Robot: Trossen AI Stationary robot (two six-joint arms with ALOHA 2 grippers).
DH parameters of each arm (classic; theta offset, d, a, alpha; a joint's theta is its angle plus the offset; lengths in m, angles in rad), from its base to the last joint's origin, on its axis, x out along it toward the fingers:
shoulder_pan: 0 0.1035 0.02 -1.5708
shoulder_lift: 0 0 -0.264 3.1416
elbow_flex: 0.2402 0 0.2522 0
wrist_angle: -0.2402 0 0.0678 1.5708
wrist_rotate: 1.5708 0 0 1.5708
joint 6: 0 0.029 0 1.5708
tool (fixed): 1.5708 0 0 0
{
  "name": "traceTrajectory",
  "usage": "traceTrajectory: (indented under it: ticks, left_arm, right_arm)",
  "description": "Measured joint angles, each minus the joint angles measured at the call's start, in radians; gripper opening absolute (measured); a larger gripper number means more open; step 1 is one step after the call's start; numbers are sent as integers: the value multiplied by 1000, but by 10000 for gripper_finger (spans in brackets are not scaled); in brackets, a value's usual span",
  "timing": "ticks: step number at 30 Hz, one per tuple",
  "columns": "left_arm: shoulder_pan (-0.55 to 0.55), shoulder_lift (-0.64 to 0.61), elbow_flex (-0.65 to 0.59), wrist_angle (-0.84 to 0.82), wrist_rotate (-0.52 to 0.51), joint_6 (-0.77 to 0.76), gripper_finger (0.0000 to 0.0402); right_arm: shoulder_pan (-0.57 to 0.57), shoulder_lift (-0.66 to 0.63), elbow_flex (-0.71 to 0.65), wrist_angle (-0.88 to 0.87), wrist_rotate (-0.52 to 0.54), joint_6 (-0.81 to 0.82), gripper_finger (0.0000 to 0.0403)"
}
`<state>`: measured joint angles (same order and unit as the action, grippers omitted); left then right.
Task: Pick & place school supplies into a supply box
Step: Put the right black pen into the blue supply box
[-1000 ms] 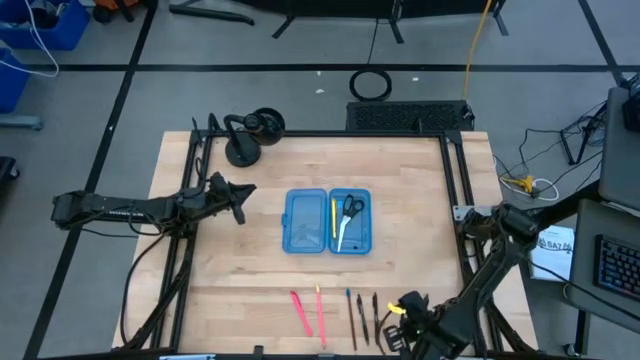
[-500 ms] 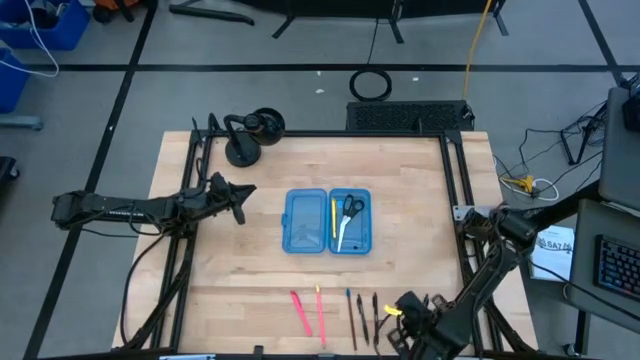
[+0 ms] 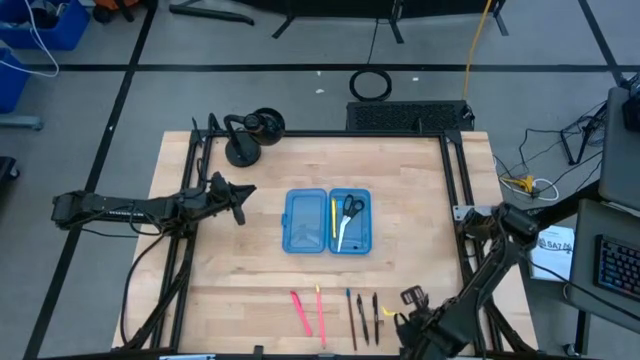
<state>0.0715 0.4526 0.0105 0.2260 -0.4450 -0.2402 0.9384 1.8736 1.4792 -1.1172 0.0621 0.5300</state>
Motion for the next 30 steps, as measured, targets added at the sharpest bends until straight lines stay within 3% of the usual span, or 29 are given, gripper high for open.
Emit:
traceTrajectory:
  ticks: [6,10,19,30]
  left_arm:
    - [0,0,0,-19,0,-8,26]
    - [0,0,0,-20,0,-5,26]
    - [0,0,0,-23,0,-4,26]
    - [0,0,0,-23,0,-33,26]
  right_arm:
    - [-11,0,-3,1,5,-102,15]
    - [8,0,-30,29,-65,-164,57]
    - [53,0,-168,169,-64,-315,149]
    - [99,-7,-332,336,-18,-511,140]
